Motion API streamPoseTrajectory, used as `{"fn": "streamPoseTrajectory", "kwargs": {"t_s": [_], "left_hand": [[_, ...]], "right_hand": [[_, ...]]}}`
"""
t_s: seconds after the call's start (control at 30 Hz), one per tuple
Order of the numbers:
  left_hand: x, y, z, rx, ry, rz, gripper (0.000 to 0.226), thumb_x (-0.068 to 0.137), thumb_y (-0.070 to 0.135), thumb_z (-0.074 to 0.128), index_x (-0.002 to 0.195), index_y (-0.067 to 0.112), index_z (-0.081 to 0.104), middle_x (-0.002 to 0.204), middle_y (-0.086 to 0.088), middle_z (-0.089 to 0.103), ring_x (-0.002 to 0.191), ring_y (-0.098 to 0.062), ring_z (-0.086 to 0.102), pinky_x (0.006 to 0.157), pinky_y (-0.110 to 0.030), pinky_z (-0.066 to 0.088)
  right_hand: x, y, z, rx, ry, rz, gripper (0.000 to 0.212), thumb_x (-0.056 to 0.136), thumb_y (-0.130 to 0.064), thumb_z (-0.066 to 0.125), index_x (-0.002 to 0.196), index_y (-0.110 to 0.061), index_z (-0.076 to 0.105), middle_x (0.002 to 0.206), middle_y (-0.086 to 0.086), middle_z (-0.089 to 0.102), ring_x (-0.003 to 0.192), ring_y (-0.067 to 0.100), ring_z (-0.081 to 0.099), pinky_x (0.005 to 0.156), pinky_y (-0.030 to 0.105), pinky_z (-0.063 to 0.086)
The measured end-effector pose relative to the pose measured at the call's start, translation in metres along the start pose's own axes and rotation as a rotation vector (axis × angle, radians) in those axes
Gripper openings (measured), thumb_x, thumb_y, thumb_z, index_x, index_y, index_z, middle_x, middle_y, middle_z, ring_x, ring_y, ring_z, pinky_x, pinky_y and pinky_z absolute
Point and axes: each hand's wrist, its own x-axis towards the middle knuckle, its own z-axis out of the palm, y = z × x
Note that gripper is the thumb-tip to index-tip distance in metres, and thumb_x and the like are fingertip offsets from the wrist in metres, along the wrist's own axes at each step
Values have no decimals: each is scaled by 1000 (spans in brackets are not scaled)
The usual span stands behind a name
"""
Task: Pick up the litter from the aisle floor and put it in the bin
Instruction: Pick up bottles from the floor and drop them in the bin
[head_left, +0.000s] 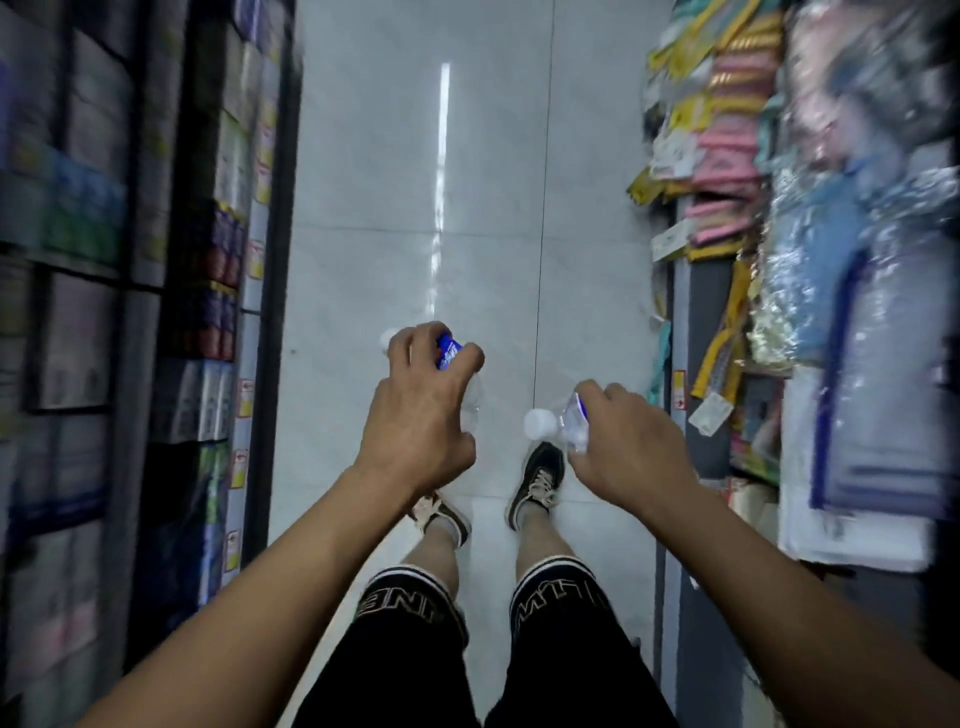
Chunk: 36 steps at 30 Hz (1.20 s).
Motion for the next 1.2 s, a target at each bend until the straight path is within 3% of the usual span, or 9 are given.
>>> {"fn": "streamPoseTrajectory", "kwargs": {"t_s": [0.2, 0.43, 0.57, 0.8, 1.0, 1.2], "left_hand": [[-28, 33, -88, 51, 33, 68, 71, 56, 21, 76, 120, 28, 45, 137, -5, 32, 126, -31, 29, 59, -39, 57], [-28, 50, -109, 60, 74, 150, 72, 57, 20, 74, 122, 30, 46, 135, -2, 32, 126, -30, 29, 54, -38, 56], [-13, 55, -118, 34, 87, 260, 72, 57, 21, 73, 123, 32, 45, 136, -1, 33, 127, -27, 31, 51, -35, 55], [20, 52, -140, 40, 29, 553, 77, 53, 22, 74, 124, 31, 46, 135, -1, 34, 127, -27, 31, 49, -32, 50], [31, 66, -144, 96, -51, 770, 78, 54, 25, 76, 125, 31, 44, 136, -2, 33, 127, -30, 30, 50, -37, 54], [7, 107, -131, 139, -144, 1018, 77, 56, 27, 78, 126, 28, 46, 136, -5, 32, 126, -31, 30, 52, -38, 55]], "right_hand": [[-52, -9, -80, 97, 126, 13, 42, 80, -40, 67, 113, -24, 47, 97, 2, 57, 85, 26, 57, 62, 31, 31], [-85, 2, -95, 177, 246, 168, 36, 81, -37, 66, 111, -27, 48, 92, -1, 54, 83, 25, 55, 61, 32, 33], [-102, 0, -98, 238, 275, 257, 36, 81, -37, 67, 111, -26, 48, 95, 0, 57, 86, 25, 58, 64, 34, 43], [-132, -38, -97, 347, 392, 554, 43, 79, -40, 72, 111, -27, 46, 99, 0, 58, 90, 26, 59, 65, 33, 44], [-176, -82, -70, 446, 447, 813, 50, 80, -40, 72, 120, -25, 47, 109, 3, 61, 98, 26, 59, 76, 37, 50], [-236, -116, -40, 495, 518, 1102, 54, 81, -45, 73, 123, -26, 45, 114, -1, 62, 97, 20, 60, 70, 27, 43]]}}
